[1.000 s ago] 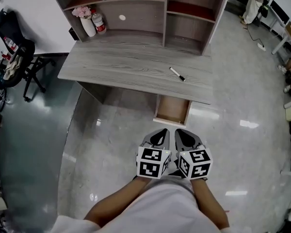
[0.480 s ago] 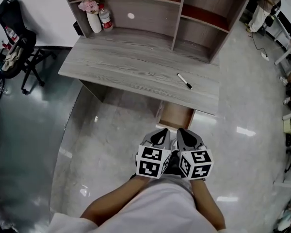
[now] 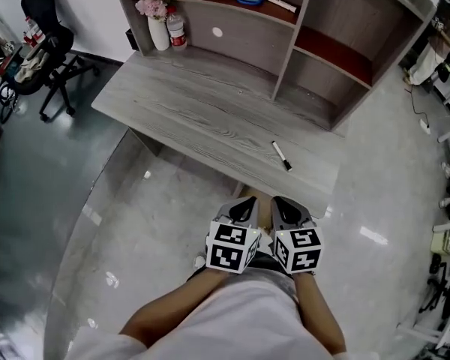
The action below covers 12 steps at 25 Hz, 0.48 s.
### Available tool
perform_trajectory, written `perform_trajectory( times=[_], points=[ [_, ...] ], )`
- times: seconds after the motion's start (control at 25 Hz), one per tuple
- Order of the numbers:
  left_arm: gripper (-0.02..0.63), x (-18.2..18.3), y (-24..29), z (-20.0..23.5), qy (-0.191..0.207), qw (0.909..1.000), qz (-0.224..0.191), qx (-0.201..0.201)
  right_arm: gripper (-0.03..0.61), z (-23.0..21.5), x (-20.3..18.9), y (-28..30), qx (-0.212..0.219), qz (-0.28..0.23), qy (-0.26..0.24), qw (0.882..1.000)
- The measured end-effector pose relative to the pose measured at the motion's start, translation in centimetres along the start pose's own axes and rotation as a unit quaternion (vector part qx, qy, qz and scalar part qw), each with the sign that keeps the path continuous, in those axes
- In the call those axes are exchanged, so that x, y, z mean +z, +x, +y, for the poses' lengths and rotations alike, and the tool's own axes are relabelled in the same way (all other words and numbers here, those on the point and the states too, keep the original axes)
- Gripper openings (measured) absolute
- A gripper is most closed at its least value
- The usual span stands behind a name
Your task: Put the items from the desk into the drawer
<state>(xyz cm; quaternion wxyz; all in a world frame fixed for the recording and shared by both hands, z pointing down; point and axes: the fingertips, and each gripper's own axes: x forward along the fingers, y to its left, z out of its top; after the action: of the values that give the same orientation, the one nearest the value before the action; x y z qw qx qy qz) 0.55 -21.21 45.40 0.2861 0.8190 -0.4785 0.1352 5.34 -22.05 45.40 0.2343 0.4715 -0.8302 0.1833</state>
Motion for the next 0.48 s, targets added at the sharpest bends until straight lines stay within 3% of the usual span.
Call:
perform_trajectory(
  times=[0.48],
  points=[
    [0.002, 0.8, 5.9, 0.5, -0.032, 0.9976, 0.008, 0.061, 0.003, -7.4, -0.3, 5.2, 0.031, 0.041, -0.047, 0.998]
  ],
)
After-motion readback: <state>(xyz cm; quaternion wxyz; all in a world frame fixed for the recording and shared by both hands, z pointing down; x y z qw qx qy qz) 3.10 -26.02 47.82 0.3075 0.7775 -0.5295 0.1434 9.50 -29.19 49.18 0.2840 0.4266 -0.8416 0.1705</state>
